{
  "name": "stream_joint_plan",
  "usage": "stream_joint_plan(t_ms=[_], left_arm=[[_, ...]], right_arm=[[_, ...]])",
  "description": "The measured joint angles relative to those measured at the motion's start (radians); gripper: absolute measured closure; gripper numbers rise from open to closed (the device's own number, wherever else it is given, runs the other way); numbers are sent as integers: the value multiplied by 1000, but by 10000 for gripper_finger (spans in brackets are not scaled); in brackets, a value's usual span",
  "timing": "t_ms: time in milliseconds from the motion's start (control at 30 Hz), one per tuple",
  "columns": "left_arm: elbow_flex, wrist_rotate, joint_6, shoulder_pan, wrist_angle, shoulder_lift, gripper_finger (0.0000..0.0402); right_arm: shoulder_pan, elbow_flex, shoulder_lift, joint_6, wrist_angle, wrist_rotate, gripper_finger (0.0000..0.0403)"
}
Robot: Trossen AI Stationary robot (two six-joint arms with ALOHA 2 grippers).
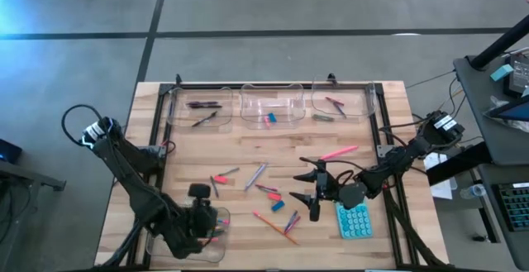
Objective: Sort crayons/erasers/pens/pencils in bins
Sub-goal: Put the gray crayon into the top right transparent bin
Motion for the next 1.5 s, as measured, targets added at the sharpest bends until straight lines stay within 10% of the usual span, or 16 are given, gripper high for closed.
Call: stream_joint_plan(t_ms=[200, 633, 967, 1300, 1500], left_arm=[[-200, -239, 317, 24, 446, -104, 248], [-770, 30, 274, 382, 1360, -255, 249], [-767, 36, 293, 490, 1364, -184, 249], [-733, 35, 357, 502, 1374, -215, 249], [-721, 36, 375, 505, 1192, -239, 249]], right_arm=[[0, 0, 0, 1, -2, 0, 154], [0, 0, 0, 0, -24, 4, 156], [0, -1, -17, 13, -131, 55, 161], [-81, 75, -233, 445, -962, 20, 163], [-90, 82, -246, 472, -1000, -25, 165]])
